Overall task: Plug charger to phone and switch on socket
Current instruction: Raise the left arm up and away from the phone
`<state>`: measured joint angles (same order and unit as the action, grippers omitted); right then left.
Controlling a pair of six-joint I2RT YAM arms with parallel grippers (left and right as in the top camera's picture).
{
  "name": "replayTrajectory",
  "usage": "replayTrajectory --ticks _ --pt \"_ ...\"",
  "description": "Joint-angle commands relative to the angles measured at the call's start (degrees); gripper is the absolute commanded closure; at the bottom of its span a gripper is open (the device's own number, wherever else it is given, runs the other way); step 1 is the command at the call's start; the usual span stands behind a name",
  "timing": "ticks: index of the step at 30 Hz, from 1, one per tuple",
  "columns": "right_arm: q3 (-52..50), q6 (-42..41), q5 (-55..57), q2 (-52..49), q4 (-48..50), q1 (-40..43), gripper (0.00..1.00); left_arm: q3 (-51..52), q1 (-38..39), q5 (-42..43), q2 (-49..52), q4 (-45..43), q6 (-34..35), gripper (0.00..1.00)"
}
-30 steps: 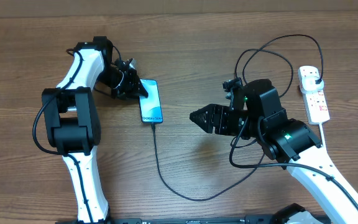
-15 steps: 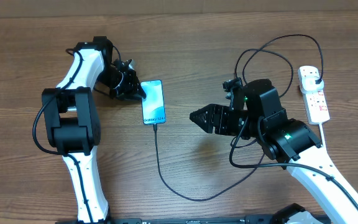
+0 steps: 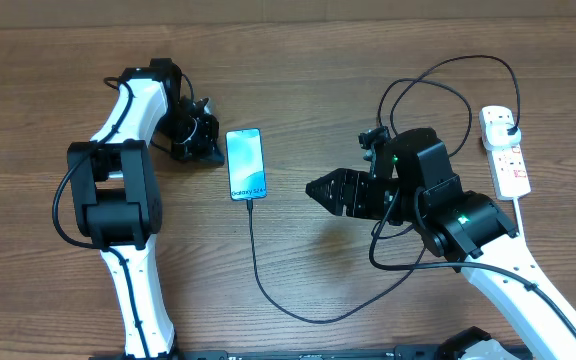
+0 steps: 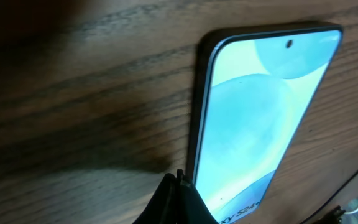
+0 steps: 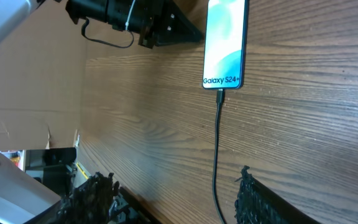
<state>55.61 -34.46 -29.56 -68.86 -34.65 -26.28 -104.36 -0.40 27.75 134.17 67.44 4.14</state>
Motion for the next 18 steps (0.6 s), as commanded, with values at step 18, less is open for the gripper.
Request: replayTrajectory --ticks 18 --pt "0.92 0.42 1.51 -0.07 -1.66 0.15 0.34 -23.12 -0.31 -3.06 -17.97 10.64 0.61 0.96"
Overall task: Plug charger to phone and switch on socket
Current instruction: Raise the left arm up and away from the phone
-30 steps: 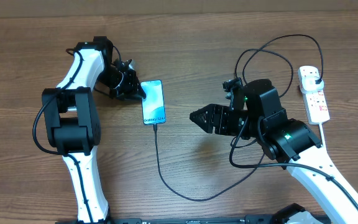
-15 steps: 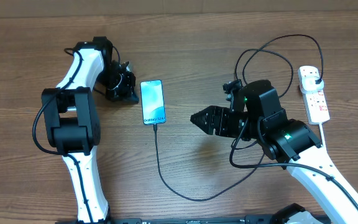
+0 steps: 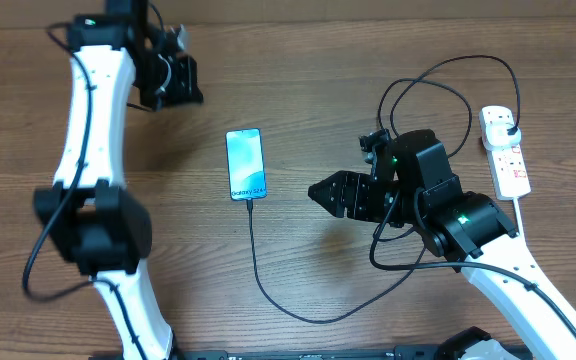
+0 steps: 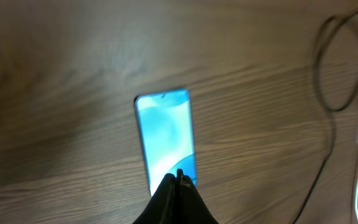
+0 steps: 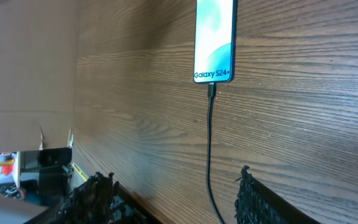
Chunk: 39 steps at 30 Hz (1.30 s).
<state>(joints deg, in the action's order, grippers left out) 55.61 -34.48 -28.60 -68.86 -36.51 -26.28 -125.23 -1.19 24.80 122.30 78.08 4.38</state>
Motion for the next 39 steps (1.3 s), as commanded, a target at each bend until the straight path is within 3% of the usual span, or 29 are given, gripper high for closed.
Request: replayTrajectory --ticks 1,15,32,39 --pt "0.92 0.44 0.55 -0.07 0.20 0.15 0.34 -2.27 0.52 -0.11 -7.69 -0.15 0.37 0.96" --pt "0.92 0.44 0.55 -0.07 0.17 0.15 0.34 -2.27 0.52 0.98 -21.86 1.25 1.03 0.95" --pt "0.92 0.44 0.55 -0.07 0.17 0.15 0.34 -2.36 0.46 2.23 -27.30 1.29 1.05 0.95" --pt "0.92 0.44 0.55 -0.07 0.17 0.15 0.34 -2.45 0.46 2.25 -30.05 -0.37 1.05 0.90"
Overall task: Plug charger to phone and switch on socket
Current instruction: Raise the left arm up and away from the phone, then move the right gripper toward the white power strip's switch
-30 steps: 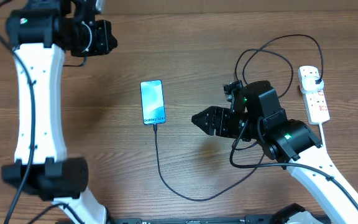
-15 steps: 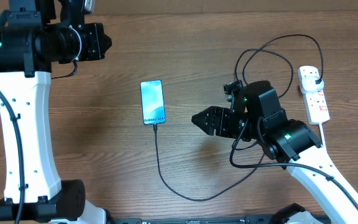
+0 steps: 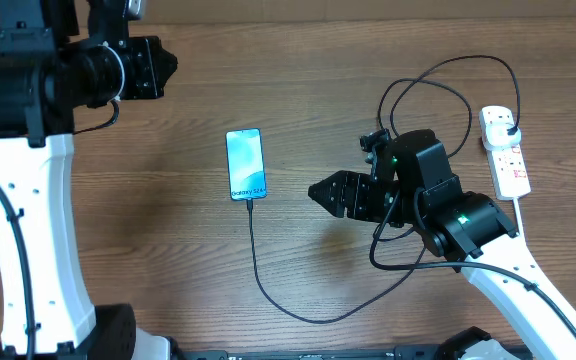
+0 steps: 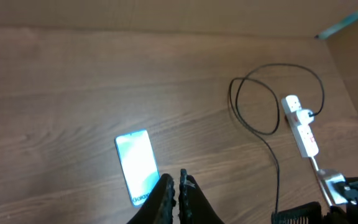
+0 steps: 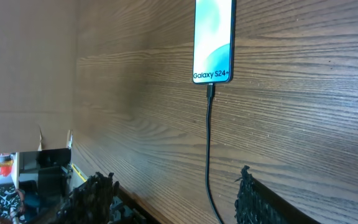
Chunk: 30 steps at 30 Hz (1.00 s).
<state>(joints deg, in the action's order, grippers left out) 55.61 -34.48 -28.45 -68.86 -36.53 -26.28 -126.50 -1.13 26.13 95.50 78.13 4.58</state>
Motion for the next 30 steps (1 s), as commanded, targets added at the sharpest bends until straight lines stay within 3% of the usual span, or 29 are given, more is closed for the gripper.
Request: replayTrajectory --ticks 1,7,10,17,20,30 --pt "0.92 0.44 0.39 -0.07 0.20 0.15 0.34 -1.18 0.39 0.92 -3.61 -0.55 0.87 0.89" --pt "0.92 0.46 0.39 -0.04 0.22 0.15 0.34 -1.18 0.39 0.90 -4.79 -0.33 1.90 0.74" --pt "0.92 0.46 0.46 -0.04 0.22 0.15 0.34 -1.16 0.39 0.90 -4.76 -0.17 1.90 0.55" --pt "0.92 0.46 1.53 -0.04 0.22 0.15 0.34 -1.16 0.39 0.68 -4.76 -0.17 1.88 0.22" --pt "0.92 0.46 2.14 -0.04 0.20 0.15 0.34 -1.16 0.39 0.44 -4.76 -0.20 1.86 0.00" --pt "0.94 1.97 2.93 -0.04 -0.24 0.35 0.34 -1.16 0.39 0.26 -4.76 -0.15 1.86 0.00"
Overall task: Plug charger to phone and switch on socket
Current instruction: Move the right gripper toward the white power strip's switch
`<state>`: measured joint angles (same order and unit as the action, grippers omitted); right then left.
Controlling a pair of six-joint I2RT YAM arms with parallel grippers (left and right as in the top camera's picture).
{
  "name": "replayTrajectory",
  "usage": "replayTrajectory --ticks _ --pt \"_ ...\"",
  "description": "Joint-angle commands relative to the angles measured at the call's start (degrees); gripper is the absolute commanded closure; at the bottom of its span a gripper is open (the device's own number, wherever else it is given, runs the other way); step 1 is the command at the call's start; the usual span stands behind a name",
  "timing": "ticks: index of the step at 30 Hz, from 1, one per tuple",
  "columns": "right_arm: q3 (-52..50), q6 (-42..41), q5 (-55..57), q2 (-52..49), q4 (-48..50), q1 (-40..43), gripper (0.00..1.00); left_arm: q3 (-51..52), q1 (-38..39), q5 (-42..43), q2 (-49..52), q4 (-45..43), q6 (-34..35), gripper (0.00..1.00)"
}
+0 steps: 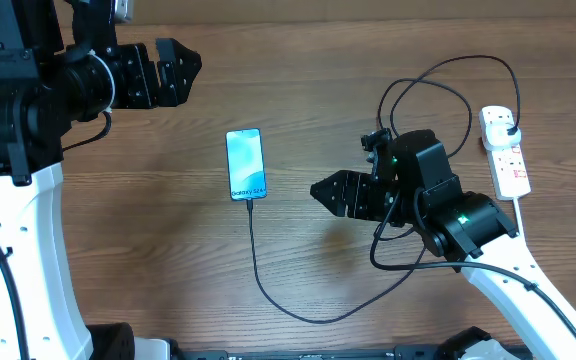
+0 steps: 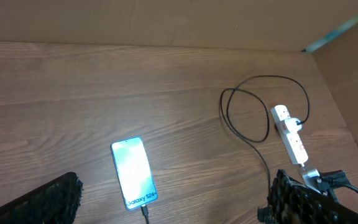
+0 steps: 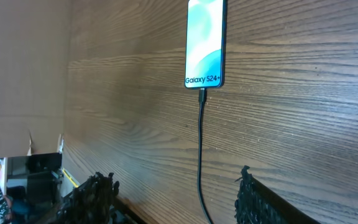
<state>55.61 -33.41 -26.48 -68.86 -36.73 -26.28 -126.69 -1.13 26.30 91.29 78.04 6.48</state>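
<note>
The lit phone [image 1: 245, 164] lies face up mid-table, also seen in the left wrist view [image 2: 133, 172] and the right wrist view [image 3: 204, 43]. A black cable [image 1: 268, 290] is plugged into its near end and loops round to the white power strip [image 1: 504, 152] at the far right, where its plug [image 1: 508, 125] sits. The strip's switch state cannot be told. My left gripper [image 1: 181, 74] hangs high above the far left of the table, open and empty [image 2: 169, 208]. My right gripper [image 1: 326, 195] is open and empty to the right of the phone [image 3: 176, 193].
The cable makes large loops [image 1: 438, 85] behind my right arm, between it and the strip. My right arm's body [image 1: 448, 215] covers part of the cable run. A cardboard wall [image 2: 166, 18] stands along the table's far edge.
My left gripper, shut a moment ago, now stands wide open, still high over the far left. The phone, cable and right gripper have barely changed.
My left gripper was shut low at the phone's far left corner. It was then raised away to the far left, still shut, then higher, and is now open. The cable stayed in the phone and my right gripper stayed open to its right.
</note>
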Motion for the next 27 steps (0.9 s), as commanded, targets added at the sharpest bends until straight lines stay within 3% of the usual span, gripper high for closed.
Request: replayTrajectory --ticks 1,27 --pt "1.01 0.90 0.96 -0.04 -0.17 0.59 0.34 -0.96 0.39 0.09 -0.55 -0.07 -0.04 0.00" --pt "10.49 11.08 7.63 0.13 -21.55 19.19 0.37 -0.96 0.39 0.11 -0.55 -0.07 -0.04 0.00"
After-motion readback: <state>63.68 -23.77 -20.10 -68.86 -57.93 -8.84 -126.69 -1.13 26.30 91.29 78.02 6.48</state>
